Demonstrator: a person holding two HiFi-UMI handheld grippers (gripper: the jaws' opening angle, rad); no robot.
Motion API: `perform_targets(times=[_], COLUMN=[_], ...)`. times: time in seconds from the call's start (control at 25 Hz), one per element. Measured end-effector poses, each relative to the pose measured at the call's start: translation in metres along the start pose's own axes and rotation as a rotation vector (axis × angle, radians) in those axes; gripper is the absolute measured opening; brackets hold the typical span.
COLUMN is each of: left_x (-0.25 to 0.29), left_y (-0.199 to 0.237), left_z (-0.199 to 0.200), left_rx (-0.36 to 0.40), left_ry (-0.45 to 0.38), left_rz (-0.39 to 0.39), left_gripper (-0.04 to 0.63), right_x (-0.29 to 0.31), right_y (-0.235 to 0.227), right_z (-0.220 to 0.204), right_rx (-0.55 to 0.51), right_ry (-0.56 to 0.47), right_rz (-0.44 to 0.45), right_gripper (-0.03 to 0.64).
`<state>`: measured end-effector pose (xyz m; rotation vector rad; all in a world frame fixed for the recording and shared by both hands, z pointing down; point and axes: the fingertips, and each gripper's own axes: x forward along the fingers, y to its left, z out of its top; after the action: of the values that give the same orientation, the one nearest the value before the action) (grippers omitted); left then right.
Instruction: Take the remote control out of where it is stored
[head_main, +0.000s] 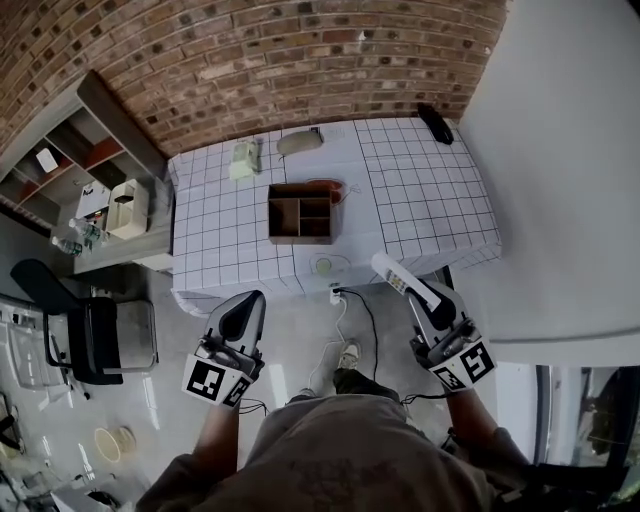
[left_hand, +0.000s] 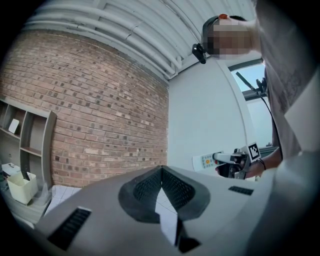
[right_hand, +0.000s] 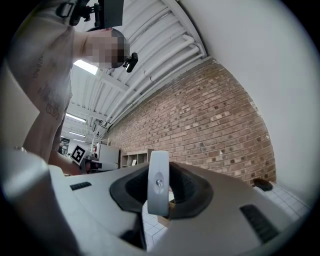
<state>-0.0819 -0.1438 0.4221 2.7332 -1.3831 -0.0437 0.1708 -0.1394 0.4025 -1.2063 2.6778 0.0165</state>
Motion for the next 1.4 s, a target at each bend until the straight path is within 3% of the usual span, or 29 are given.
perform_targets(times=[0.84, 1.4], left_x=[-0.126, -0.216], left_y=[0.021, 0.018], left_z=[-0.001, -0.004], left_rx=[0.000, -0.011], left_ry=[-0.044, -0.071], left_rz=[0.029, -0.001], left_gripper=[0.005, 0.005], right_x=[-0.001, -0.029], right_y=[0.123, 0.207], right_z=[0.006, 0.021], right_rx=[-0.009, -0.089], right_ry=[0.004, -0.005], right_rz=[0.025, -0.025], right_gripper=[0.083, 0.083])
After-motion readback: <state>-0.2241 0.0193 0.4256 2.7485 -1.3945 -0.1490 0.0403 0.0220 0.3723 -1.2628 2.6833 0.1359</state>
